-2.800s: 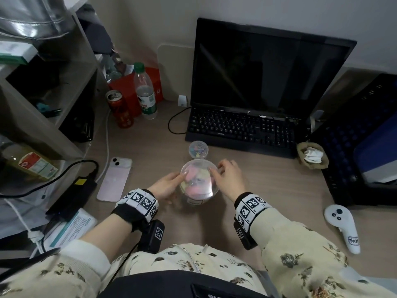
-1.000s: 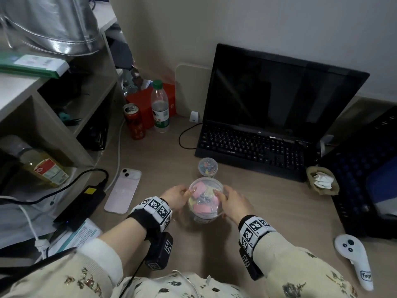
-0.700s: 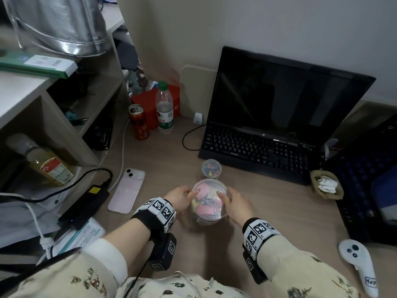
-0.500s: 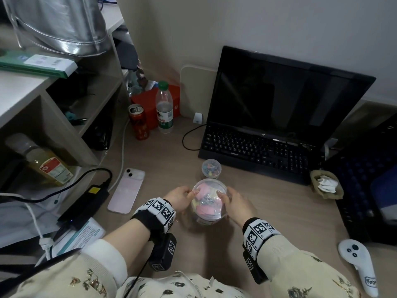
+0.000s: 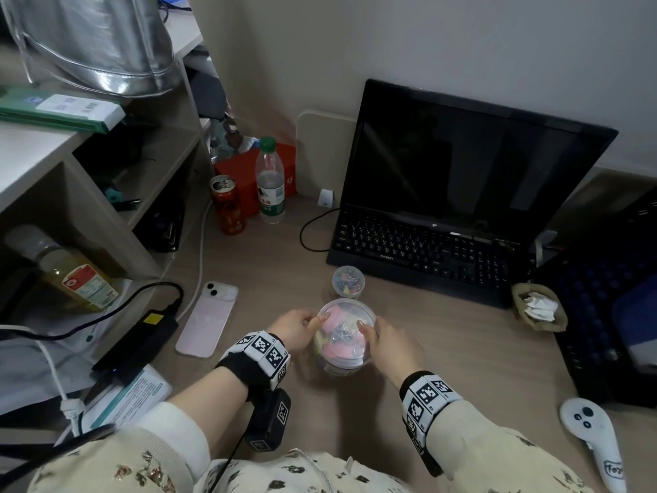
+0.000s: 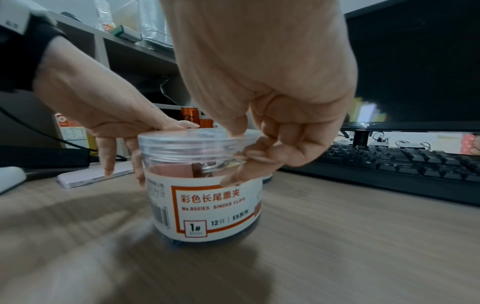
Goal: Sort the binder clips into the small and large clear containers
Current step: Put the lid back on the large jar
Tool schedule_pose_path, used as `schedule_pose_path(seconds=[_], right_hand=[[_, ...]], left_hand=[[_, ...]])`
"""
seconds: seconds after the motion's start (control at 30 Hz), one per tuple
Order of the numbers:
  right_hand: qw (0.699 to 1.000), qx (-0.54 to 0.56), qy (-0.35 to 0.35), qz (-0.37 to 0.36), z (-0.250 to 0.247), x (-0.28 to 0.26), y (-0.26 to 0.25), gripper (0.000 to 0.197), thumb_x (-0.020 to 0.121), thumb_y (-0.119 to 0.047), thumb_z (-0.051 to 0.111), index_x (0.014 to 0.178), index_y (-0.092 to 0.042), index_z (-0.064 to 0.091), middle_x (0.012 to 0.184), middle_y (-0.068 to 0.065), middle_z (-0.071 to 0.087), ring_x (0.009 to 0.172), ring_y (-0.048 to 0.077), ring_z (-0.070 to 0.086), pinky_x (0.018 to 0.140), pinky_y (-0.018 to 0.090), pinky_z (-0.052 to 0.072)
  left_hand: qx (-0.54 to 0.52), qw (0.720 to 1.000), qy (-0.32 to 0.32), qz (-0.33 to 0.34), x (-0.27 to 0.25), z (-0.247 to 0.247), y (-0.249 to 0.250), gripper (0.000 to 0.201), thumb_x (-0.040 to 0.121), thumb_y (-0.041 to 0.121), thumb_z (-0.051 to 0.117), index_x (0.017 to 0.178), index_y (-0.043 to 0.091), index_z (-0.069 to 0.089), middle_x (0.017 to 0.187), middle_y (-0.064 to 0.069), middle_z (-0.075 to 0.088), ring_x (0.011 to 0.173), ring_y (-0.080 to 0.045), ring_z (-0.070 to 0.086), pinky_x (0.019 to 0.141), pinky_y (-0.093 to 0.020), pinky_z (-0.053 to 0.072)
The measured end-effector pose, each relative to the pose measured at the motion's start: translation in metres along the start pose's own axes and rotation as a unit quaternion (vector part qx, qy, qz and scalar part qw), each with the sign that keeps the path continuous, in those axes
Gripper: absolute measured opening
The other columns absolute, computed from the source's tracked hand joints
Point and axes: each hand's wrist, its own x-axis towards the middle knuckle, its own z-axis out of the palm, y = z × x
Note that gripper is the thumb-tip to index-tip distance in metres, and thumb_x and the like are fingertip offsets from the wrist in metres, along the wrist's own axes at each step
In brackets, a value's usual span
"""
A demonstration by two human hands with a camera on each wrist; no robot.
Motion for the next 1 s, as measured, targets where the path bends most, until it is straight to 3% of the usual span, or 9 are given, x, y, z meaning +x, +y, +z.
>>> schedule_pose_path(seconds=[0.13, 0.27, 0.5, 0.63, 0.77, 0.83, 0.9, 0.93, 1.0], right_hand=[[0.999, -0.039, -0.001, 0.010, 0.001, -0.004, -0.003, 0.052, 0.100, -0.054, 0.026, 0.116, -0.015, 0.056, 0.102, 0.011, 0.069, 0.095, 0.031, 0.064, 0.070, 0.033, 0.043], [0.997, -0.077, -0.001, 0.013, 0.000, -0.008, -0.006, 0.056, 0.100, -0.054, 0.022, 0.117, -0.012, 0.056, 0.105, 0.010, 0.069, 0.098, 0.031, 0.064, 0.069, 0.033, 0.040], [0.997, -0.080, -0.003, 0.018, 0.000, -0.019, -0.006, 0.059, 0.100, -0.055, 0.021, 0.113, -0.012, 0.060, 0.105, 0.009, 0.069, 0.098, 0.030, 0.064, 0.072, 0.034, 0.043], [0.997, -0.063, -0.030, 0.026, -0.002, -0.018, -0.001, 0.063, 0.098, -0.061, 0.021, 0.109, -0.016, 0.063, 0.105, 0.008, 0.069, 0.097, 0.029, 0.064, 0.075, 0.034, 0.045], [0.996, -0.044, -0.064, 0.044, -0.002, -0.007, 0.008, 0.071, 0.088, -0.074, 0.021, 0.109, -0.020, 0.062, 0.095, 0.004, 0.071, 0.091, 0.025, 0.067, 0.079, 0.034, 0.052], [0.998, -0.005, -0.052, 0.044, -0.004, -0.002, 0.009, 0.065, 0.086, -0.074, 0.030, 0.114, -0.020, 0.053, 0.105, 0.005, 0.068, 0.092, 0.026, 0.067, 0.083, 0.037, 0.053], [0.997, 0.046, -0.043, 0.034, -0.007, 0.003, 0.009, 0.061, 0.087, -0.067, 0.041, 0.125, -0.019, 0.044, 0.123, 0.007, 0.058, 0.103, 0.028, 0.063, 0.089, 0.040, 0.050], [0.996, 0.072, -0.047, 0.024, -0.008, 0.006, 0.008, 0.066, 0.088, -0.064, 0.044, 0.135, -0.018, 0.038, 0.133, 0.007, 0.053, 0.113, 0.028, 0.058, 0.094, 0.040, 0.048], [0.989, 0.139, -0.059, 0.000, -0.011, 0.008, 0.006, 0.074, 0.090, -0.058, 0.049, 0.149, -0.020, 0.024, 0.148, 0.005, 0.041, 0.130, 0.026, 0.047, 0.104, 0.039, 0.041]], left_hand=[[0.045, 0.999, 0.022, 0.003, 0.001, -0.002, 0.001, 0.050, 0.092, 0.062, 0.036, 0.093, 0.020, 0.064, 0.079, -0.003, 0.065, 0.082, -0.024, 0.065, 0.072, -0.030, 0.051], [0.092, 0.994, 0.051, -0.003, 0.006, -0.003, 0.002, 0.057, 0.089, 0.066, 0.036, 0.066, 0.019, 0.058, 0.068, -0.002, 0.060, 0.077, -0.026, 0.063, 0.062, -0.028, 0.043], [0.120, 0.990, 0.073, -0.031, 0.008, -0.005, 0.013, 0.070, 0.083, 0.076, 0.033, 0.054, 0.016, 0.054, 0.058, -0.001, 0.059, 0.060, -0.020, 0.060, 0.059, -0.026, 0.046], [0.065, 0.996, 0.062, -0.028, 0.009, -0.005, 0.011, 0.073, 0.082, 0.077, 0.035, 0.051, 0.013, 0.048, 0.053, -0.002, 0.054, 0.053, -0.020, 0.054, 0.056, -0.025, 0.043], [0.028, 0.999, 0.040, -0.013, 0.004, -0.005, 0.001, 0.067, 0.083, 0.076, 0.035, 0.056, 0.018, 0.052, 0.059, -0.002, 0.056, 0.058, -0.018, 0.053, 0.058, -0.025, 0.039], [0.024, 0.999, 0.024, 0.017, -0.003, -0.004, -0.007, 0.058, 0.081, 0.075, 0.042, 0.060, 0.022, 0.055, 0.058, 0.006, 0.054, 0.056, -0.011, 0.051, 0.055, -0.023, 0.037], [-0.023, 0.999, -0.001, 0.049, -0.010, 0.000, -0.013, 0.034, 0.081, 0.064, 0.057, 0.077, 0.031, 0.063, 0.066, 0.019, 0.058, 0.062, 0.007, 0.054, 0.059, -0.013, 0.042], [-0.052, 0.996, -0.022, 0.061, -0.013, 0.003, -0.014, 0.025, 0.082, 0.056, 0.063, 0.091, 0.033, 0.065, 0.075, 0.024, 0.061, 0.070, 0.015, 0.055, 0.069, -0.011, 0.047], [-0.091, 0.991, -0.047, 0.086, -0.015, 0.008, -0.016, 0.036, 0.084, 0.041, 0.068, 0.115, 0.024, 0.062, 0.090, 0.025, 0.061, 0.082, 0.017, 0.055, 0.082, -0.009, 0.048]])
